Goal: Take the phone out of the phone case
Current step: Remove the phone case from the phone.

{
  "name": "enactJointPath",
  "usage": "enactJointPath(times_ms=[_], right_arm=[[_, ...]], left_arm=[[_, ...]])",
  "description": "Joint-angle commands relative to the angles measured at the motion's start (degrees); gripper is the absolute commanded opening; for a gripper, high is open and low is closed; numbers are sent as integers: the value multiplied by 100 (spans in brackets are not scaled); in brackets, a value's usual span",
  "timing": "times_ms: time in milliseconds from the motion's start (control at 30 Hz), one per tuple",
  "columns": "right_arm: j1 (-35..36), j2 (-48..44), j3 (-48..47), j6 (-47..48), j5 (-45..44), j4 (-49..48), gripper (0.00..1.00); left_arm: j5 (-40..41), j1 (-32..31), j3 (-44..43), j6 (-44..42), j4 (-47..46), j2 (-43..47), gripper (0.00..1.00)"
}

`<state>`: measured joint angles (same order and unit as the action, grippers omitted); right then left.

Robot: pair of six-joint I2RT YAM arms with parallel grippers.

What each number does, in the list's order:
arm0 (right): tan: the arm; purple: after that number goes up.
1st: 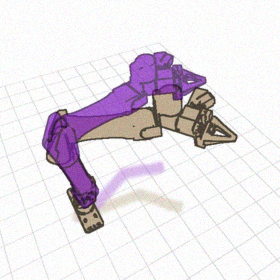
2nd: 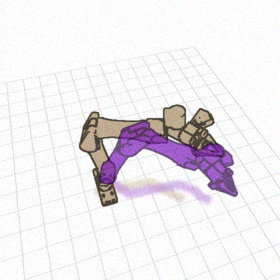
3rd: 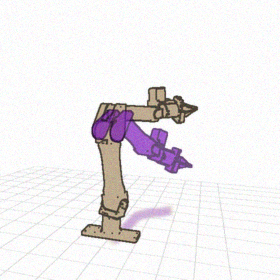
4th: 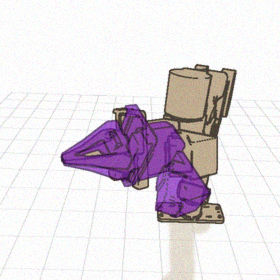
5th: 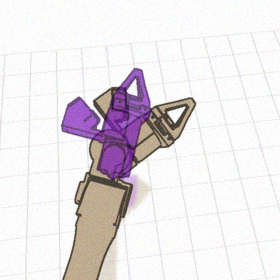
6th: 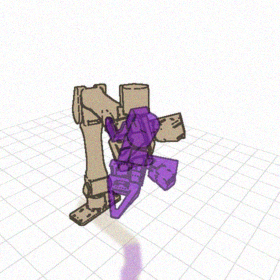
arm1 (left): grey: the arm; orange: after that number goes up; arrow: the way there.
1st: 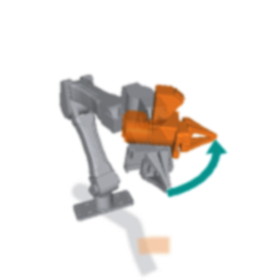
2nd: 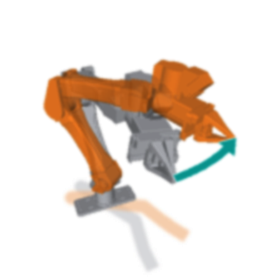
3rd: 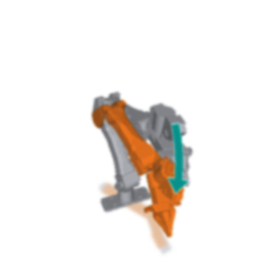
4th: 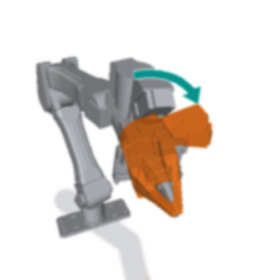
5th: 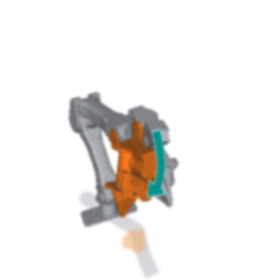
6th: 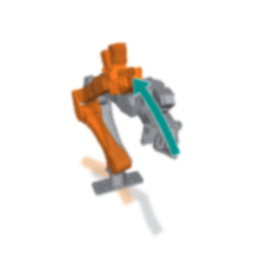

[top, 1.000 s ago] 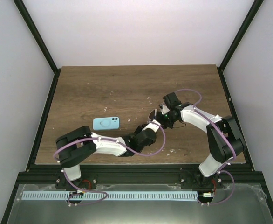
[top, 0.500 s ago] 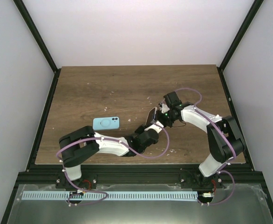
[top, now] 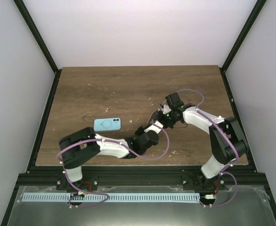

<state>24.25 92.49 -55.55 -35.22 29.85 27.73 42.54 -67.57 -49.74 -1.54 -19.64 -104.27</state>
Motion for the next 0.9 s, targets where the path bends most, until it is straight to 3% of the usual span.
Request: enactJointPath(times_ms=[0,500,867], right_arm=[[-52,-123,180,522,-550,95,1],[-42,-281,606,1363,-1231,-737,1],[-55,-266,538,1123,-1207,-709,1]], left_arm=[[402,192,210,85,175,236,0],[232,342,460,576,164,833,0],[405,317,609,626,96,1146,0]])
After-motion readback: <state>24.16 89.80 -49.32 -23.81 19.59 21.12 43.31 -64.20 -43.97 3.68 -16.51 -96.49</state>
